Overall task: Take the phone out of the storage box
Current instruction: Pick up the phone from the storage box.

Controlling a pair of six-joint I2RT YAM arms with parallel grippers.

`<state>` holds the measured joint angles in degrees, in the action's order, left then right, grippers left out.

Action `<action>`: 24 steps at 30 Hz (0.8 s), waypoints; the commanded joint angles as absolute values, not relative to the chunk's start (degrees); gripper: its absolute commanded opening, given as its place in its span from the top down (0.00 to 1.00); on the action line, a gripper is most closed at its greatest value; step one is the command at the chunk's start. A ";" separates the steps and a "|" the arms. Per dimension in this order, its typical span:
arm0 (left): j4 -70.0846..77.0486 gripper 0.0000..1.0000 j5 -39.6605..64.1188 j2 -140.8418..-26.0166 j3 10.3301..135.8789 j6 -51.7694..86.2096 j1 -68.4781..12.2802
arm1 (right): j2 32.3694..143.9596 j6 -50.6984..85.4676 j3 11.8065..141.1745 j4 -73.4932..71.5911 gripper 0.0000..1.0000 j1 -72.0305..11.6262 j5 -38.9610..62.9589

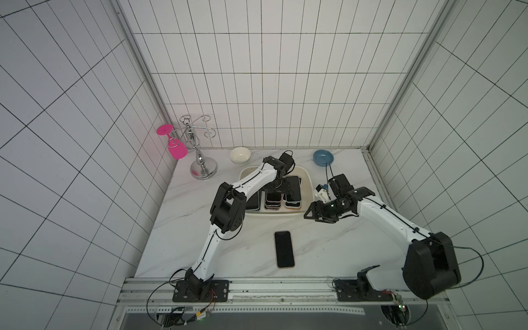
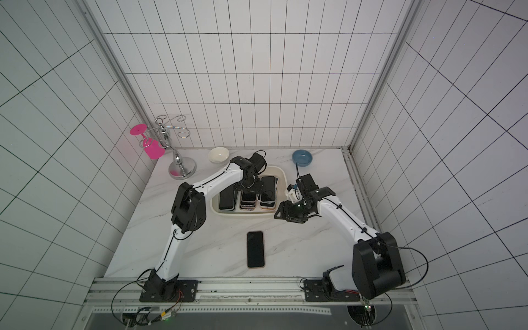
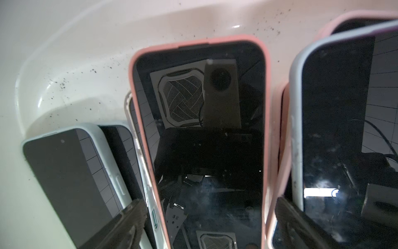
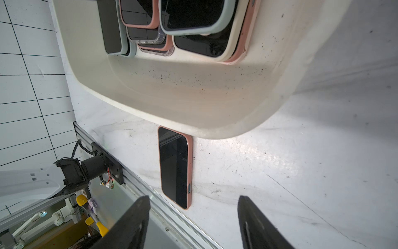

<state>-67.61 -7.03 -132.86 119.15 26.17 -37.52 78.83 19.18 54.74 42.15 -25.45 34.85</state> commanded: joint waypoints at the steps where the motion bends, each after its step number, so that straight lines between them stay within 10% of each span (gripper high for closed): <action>1: -65.88 0.02 -10.06 -131.51 116.13 27.37 -36.97 | 77.77 18.35 53.07 42.36 0.32 -24.94 34.72; 24: -63.80 0.02 -6.02 -132.65 117.17 26.93 -36.81 | 77.67 18.04 52.03 42.35 0.32 -24.87 34.77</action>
<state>-64.12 -6.81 -130.87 115.37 27.46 -36.42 78.83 18.83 53.65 42.00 -25.45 34.87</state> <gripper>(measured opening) 0.977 0.677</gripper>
